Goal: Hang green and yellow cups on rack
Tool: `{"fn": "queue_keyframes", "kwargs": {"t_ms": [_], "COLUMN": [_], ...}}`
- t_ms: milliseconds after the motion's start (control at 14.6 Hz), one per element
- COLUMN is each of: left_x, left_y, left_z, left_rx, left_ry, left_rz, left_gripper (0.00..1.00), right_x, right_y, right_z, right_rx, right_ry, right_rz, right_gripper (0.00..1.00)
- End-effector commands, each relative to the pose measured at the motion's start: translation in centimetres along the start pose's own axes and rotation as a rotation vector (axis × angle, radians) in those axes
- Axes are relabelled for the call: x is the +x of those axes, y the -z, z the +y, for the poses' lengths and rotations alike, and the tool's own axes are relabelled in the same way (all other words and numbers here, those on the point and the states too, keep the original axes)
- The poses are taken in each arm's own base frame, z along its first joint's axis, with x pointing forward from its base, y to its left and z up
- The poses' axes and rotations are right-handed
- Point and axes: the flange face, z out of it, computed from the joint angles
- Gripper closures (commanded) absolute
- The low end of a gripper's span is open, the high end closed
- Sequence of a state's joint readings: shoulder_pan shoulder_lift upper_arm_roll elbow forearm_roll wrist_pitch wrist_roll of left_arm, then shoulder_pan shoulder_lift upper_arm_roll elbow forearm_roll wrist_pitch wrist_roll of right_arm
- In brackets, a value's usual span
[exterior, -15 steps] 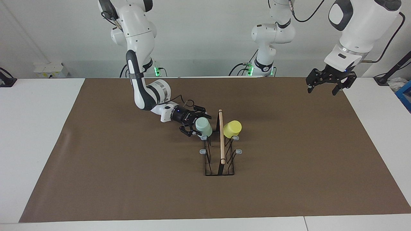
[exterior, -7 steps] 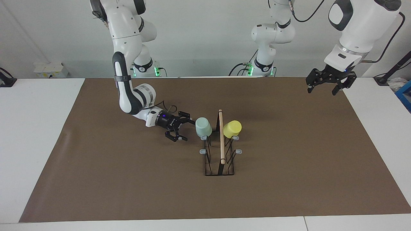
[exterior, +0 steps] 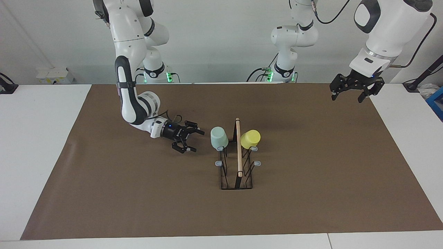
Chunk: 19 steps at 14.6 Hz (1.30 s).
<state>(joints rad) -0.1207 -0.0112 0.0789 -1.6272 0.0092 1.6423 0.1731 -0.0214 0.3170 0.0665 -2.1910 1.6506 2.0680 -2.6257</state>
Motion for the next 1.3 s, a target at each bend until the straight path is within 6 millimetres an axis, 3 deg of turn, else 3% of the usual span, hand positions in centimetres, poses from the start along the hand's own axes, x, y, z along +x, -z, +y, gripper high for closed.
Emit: {"fn": "queue_keyframes", "kwargs": {"t_ms": [0, 343, 549, 823, 1029, 1234], "left_x": [-0.2, -0.2, -0.2, -0.2, -0.2, -0.2], "left_y": [0.4, 0.4, 0.4, 0.4, 0.4, 0.4], "left_z": [-0.1, -0.1, -0.1, -0.1, -0.1, -0.1], "left_rx": [0.014, 0.014, 0.014, 0.014, 0.014, 0.014], "left_ry": [0.004, 0.004, 0.004, 0.004, 0.004, 0.004], "left_rz": [-0.006, -0.006, -0.006, -0.006, -0.006, -0.006], "left_gripper": [0.00, 0.00, 0.00, 0.00, 0.00, 0.00], "right_x": [4.1, 5.3, 8.5, 12.0, 14.8, 19.0], "right_y": [4.8, 6.3, 8.6, 11.3, 11.5, 11.8], "right_z": [2.7, 3.8, 7.2, 9.7, 10.4, 10.1], "right_rx": [0.045, 0.084, 0.150, 0.218, 0.199, 0.201], "right_ry": [0.016, -0.021, 0.022, -0.102, -0.162, -0.220], "right_rz": [-0.153, -0.220, -0.347, -0.508, -0.639, -0.767], "right_gripper": [0.00, 0.00, 0.00, 0.00, 0.00, 0.00]}}
